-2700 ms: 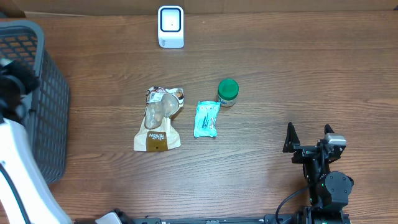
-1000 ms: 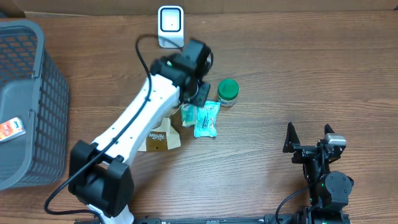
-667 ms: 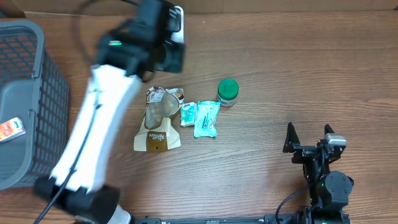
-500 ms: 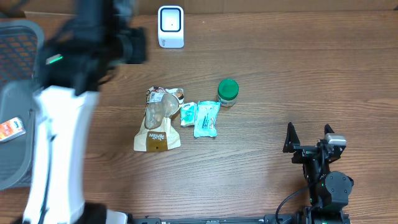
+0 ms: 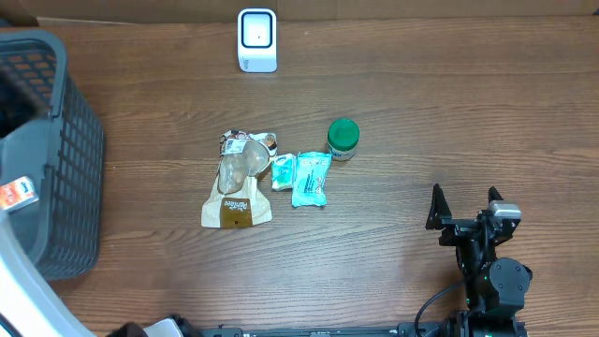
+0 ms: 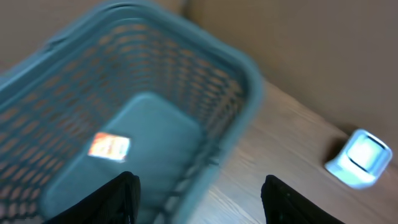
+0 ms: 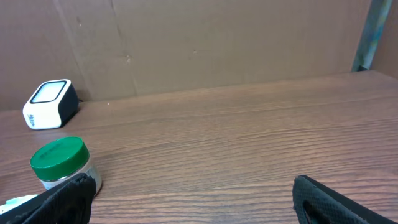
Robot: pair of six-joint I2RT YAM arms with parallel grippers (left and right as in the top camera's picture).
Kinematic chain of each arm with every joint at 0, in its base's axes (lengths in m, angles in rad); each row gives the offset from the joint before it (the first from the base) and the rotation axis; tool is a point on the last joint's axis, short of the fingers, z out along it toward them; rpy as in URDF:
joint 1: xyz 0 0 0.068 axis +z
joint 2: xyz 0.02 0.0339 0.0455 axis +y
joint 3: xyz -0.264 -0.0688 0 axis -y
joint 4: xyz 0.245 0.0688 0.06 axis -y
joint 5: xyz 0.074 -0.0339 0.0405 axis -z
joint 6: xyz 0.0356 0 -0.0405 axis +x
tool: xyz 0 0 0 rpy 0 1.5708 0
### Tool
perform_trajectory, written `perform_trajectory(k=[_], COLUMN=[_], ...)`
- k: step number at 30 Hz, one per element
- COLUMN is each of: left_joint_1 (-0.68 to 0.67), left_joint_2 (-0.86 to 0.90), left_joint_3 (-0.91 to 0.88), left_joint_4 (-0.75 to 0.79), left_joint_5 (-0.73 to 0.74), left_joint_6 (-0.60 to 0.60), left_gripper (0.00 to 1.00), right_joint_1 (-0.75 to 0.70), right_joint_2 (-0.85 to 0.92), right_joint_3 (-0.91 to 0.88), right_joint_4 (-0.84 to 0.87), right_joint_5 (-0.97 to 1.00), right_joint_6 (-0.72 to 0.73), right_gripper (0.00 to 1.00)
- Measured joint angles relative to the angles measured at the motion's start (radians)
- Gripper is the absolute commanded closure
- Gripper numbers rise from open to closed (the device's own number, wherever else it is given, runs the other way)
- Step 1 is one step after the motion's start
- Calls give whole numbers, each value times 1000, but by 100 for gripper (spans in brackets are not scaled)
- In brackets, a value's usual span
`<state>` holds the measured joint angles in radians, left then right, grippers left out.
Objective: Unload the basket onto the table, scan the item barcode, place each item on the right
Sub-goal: 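Move the left gripper back into the basket above the orange box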
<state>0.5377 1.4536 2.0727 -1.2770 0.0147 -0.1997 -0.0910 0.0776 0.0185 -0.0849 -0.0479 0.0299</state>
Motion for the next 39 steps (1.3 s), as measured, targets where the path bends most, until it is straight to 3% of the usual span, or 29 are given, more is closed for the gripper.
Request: perform_trajectory(k=[7,24,39], left_joint_1=[159,162,163], left_joint_2=[79,285,457], left_joint_3=[-36,-83,-84], left_joint_4=[-2,5,93], left_joint_5=[0,-17,-136], left_joint_6=[-12,-12,-12], left_gripper=[35,35,32], right_joint_1=[0,0,0], right_joint_2=[0,0,0], right_joint_3=[0,0,0], right_joint_4=[0,0,1], right_joint_5=[0,0,0], right_joint_6=[0,0,0], right_gripper=[0,0,0])
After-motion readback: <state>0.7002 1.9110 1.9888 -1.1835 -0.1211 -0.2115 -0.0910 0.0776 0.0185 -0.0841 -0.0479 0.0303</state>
